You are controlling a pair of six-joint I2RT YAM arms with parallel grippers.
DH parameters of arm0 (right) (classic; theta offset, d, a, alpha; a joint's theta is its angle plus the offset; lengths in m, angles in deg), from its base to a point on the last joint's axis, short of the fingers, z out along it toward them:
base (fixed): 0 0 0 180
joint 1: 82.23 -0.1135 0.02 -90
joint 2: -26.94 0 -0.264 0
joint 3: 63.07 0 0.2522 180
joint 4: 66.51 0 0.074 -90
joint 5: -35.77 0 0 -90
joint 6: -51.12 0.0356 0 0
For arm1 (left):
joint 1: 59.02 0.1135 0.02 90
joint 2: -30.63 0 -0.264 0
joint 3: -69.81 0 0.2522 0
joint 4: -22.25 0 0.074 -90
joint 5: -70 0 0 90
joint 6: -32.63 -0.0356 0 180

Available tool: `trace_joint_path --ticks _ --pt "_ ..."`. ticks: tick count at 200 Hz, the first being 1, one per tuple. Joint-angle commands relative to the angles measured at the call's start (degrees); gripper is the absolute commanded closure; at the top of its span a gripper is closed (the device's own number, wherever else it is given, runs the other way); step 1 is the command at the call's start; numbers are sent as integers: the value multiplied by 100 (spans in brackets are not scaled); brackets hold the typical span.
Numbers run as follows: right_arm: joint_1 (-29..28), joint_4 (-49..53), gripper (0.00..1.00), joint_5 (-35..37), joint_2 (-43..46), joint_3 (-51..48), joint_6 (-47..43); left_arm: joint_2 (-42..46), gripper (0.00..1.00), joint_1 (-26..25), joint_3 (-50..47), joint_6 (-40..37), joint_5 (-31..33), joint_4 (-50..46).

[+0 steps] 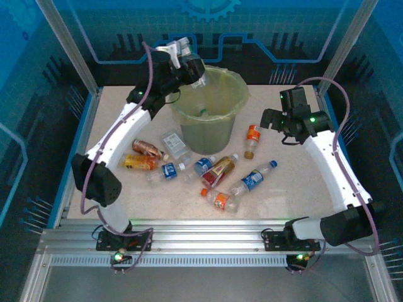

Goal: Put the plastic bottles in the bin

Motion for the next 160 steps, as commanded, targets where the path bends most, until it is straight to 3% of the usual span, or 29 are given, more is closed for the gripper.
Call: trace_joint_path --ticks 1,76,160 --pt "53 314 0 186 233 -149 161 -306 74 -148 386 -577 -210 -264" --pt "47 530 0 -121 686 -1218 543 -849 69 -491 405 -1509 -231 -457" --pt "22 -9 0 -761 1223 -2425 1112 -1205 60 -520 214 -1649 -219 -431"
